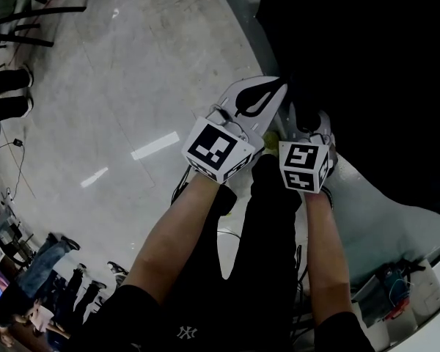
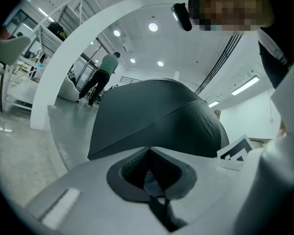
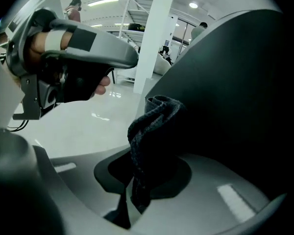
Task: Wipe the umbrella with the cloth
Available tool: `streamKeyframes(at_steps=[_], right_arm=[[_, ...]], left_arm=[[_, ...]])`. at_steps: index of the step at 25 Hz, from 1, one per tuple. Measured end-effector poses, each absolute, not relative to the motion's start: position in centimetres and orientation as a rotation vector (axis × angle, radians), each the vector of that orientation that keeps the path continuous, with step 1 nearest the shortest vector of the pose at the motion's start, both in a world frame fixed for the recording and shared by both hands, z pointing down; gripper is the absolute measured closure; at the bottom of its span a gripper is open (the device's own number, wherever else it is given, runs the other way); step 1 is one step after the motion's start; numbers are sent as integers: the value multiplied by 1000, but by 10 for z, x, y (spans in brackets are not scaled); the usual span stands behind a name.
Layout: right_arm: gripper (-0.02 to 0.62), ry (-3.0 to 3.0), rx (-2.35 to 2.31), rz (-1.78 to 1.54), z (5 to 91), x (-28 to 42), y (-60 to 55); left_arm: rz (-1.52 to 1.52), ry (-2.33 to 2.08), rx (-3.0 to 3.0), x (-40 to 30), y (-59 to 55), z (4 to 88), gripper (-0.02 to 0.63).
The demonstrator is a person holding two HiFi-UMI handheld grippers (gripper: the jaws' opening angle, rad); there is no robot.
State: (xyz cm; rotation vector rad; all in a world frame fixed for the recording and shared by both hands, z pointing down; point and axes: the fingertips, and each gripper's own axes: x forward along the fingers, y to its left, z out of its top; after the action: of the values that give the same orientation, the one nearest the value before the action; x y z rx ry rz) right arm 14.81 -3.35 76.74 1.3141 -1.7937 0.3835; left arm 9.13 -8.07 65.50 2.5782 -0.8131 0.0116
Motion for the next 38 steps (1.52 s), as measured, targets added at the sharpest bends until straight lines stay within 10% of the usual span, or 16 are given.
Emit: streamKeyframes(at_steps=[23,38], right_arm=[[515,-1790,1212,457,857,124,-36],[514,-1967,1269,538,658,88,-20]], left_arm=[[5,-878,2568,63,-95,689,606],[54,-908,2546,35,-78,546,606]])
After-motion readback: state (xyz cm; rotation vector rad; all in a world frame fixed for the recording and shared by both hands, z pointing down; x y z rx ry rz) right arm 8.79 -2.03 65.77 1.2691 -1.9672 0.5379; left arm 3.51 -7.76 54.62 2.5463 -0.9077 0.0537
